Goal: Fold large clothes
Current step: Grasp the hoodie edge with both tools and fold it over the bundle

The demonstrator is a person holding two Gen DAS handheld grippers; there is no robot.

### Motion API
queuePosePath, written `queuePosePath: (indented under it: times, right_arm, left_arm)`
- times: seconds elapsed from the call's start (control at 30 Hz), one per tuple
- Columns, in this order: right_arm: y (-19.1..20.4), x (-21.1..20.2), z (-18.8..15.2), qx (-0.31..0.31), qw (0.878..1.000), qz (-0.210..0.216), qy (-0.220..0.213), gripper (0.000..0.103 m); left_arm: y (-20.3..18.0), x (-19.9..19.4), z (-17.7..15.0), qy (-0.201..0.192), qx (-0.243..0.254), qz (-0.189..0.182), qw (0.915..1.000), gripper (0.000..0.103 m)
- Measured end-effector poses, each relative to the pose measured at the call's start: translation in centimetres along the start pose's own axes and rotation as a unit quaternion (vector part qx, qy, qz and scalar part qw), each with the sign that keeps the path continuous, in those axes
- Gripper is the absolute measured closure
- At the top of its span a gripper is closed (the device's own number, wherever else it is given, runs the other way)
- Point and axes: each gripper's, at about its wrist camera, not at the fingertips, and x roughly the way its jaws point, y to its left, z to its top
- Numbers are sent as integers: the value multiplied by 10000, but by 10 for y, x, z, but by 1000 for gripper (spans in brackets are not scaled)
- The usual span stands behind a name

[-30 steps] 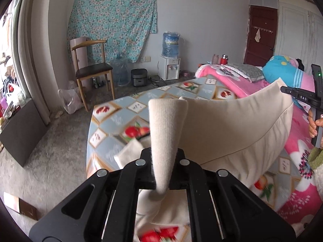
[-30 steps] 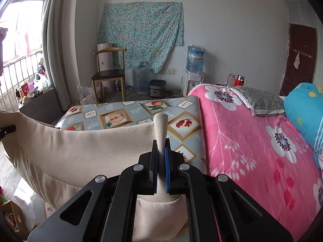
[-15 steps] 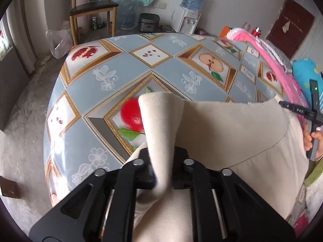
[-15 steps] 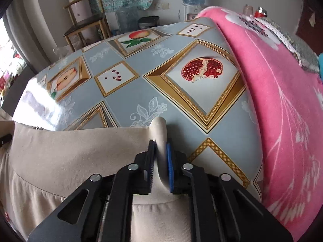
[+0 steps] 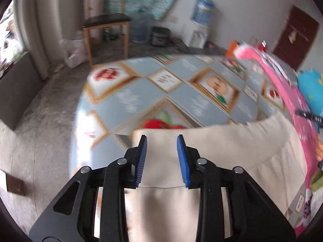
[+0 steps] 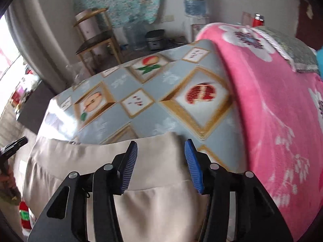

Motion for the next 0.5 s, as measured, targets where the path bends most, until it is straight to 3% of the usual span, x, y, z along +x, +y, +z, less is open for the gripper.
queuePosePath:
  times: [0.07,0.1,0.13,0.2,0.27,0.37,0.5]
  right_arm:
    - [13,26,-3,-158,9991,-257,296,55]
    - [13,39,-6,-222,9970,-594,452,55]
    - [7,53,-11,-279,9923,-1026,631,55]
    - [-14,53,-18,-37,9940,-879,647,55]
    - [-29,35,-20,173,9883,-1388,612,57]
    - [-47,-10,-25,339,9897,-1352,327,57]
    - [-28,-69,-50,26,9960,-886,-112,57]
  left_arm:
    - [-21,26,-5,349,249,177,9989,73]
    - [-23,39,-10,533,265,267,9979,73]
    - [-23,45,-15,500,232,332,9979,72]
    - [-20,39,-19,396,214,309,9985,72]
    - [-13,27,-21,409,117,390,9983,73]
    - [-11,-8,-27,236,283,325,9988,73]
    - [-25,-53,-48,135,429,-321,9985,72]
